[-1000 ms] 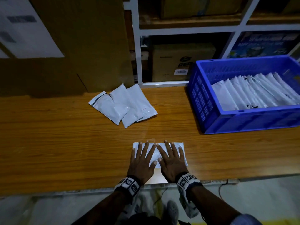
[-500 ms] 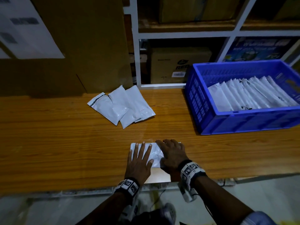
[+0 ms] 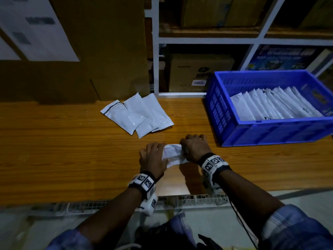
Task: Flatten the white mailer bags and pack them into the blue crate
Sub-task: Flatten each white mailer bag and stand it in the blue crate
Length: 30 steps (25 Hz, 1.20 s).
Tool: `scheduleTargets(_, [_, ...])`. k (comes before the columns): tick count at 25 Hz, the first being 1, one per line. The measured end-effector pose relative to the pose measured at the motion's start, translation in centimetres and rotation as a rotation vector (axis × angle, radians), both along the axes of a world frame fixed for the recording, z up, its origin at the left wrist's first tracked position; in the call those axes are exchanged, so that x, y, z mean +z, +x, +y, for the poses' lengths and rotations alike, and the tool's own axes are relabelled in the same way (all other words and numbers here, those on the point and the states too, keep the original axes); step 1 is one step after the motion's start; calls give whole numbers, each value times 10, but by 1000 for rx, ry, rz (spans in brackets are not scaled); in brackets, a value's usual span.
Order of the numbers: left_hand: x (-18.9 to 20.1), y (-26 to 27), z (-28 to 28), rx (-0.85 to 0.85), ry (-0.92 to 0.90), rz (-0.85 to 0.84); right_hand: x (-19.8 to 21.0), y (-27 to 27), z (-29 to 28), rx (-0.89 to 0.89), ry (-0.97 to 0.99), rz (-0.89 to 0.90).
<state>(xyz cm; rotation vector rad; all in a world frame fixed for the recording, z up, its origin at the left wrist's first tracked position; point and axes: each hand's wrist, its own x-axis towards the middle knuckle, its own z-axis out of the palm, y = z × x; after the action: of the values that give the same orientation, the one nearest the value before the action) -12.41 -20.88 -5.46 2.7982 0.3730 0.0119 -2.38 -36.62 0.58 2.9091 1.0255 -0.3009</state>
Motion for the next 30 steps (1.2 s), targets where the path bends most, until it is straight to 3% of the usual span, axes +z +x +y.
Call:
scheduleTargets(4, [21, 15, 12, -145, 189, -187, 0, -9, -5, 1, 54, -89])
scheduleTargets(7, [13, 5, 7, -226, 162, -138, -31, -30, -8, -28, 73, -175])
scheduleTargets(11, [-26, -21, -2, -204, 4, 22, -79, -63, -21, -125, 72, 225])
scheduleTargets(13, [-36, -31, -5, -164, -76, 108, -94, -72, -25, -155, 134, 304])
scheduleTargets(16, [-42, -37, -7, -199, -45, 85, -104, -83, -20, -237, 199, 241])
scheduleTargets(19, [-49, -32, -10, -207, 56, 32, -111, -88, -18, -260, 134, 154])
scheduleTargets(30, [-64, -24, -22, -131, 53, 117, -97, -70, -22, -189, 163, 276])
